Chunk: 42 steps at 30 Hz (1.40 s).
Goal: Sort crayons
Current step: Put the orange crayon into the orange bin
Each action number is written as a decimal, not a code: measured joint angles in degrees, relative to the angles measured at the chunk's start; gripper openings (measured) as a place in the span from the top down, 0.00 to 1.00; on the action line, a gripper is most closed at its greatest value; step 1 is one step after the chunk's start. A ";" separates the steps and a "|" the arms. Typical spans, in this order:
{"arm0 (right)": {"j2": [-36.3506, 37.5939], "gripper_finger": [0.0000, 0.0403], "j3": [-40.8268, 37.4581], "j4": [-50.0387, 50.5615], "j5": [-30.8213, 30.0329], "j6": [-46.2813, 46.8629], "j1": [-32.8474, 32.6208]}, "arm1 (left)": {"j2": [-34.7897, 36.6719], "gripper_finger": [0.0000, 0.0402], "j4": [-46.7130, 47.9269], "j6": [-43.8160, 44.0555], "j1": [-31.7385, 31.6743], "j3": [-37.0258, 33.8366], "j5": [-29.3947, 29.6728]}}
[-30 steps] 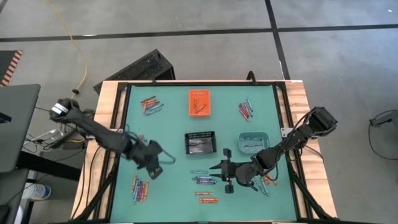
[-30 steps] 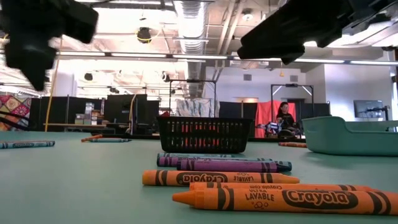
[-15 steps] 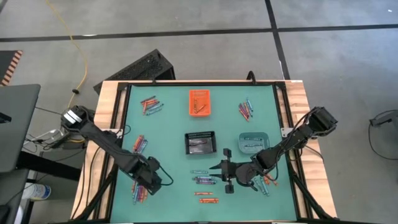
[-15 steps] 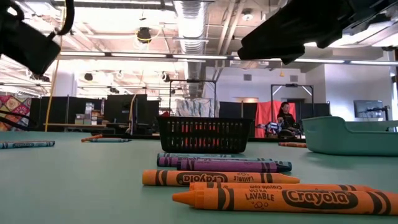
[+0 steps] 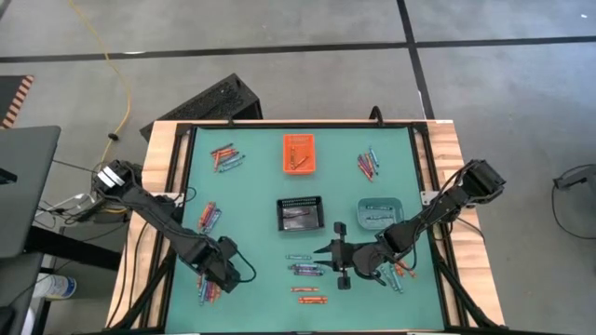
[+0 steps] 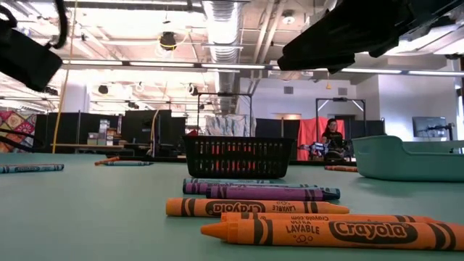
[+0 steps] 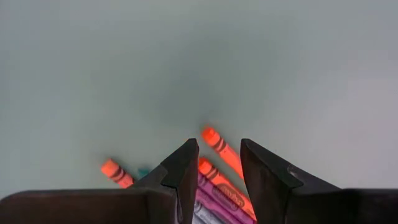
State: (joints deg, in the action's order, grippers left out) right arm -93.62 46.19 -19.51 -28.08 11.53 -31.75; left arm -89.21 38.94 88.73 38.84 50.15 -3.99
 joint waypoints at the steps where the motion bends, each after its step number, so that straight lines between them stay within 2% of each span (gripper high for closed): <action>1: 0.00 0.72 0.00 -0.01 0.00 0.02 0.00 | 0.00 0.73 0.06 0.77 0.47 0.00 0.00; 7: 0.00 0.72 0.00 0.00 0.00 0.02 0.00 | -2.23 0.73 -0.04 3.52 2.16 0.02 2.77; 12: 0.00 0.72 0.00 -0.04 0.00 0.02 0.00 | -6.10 0.73 -1.39 0.65 1.89 0.33 0.28; 18: 0.00 0.72 0.00 0.02 0.00 0.02 0.00 | -6.97 0.73 -1.59 -2.41 0.61 0.31 0.13; 24: 0.00 0.72 0.00 0.20 0.00 0.02 0.39 | -7.14 0.84 -0.52 -6.42 0.32 2.28 2.52; 27: 0.00 0.72 0.00 0.22 0.00 0.02 0.39 | -7.37 0.92 -0.34 -8.87 0.28 3.39 4.90; 31: 0.00 0.72 0.00 0.26 0.00 0.04 0.39 | -7.43 0.99 -1.68 -11.49 -0.75 4.61 13.06; 38: 0.00 0.72 0.00 0.31 0.00 0.02 0.39 | -7.39 1.00 -3.20 -23.01 -4.81 8.55 20.76; 42: 0.00 0.72 0.00 0.52 0.00 0.02 0.39 | -7.36 1.00 -3.08 -28.45 -7.86 11.19 21.37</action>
State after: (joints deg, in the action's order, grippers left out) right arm -93.62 46.19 -18.99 -28.08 11.55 -31.35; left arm -96.57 35.86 60.28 30.98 61.34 17.38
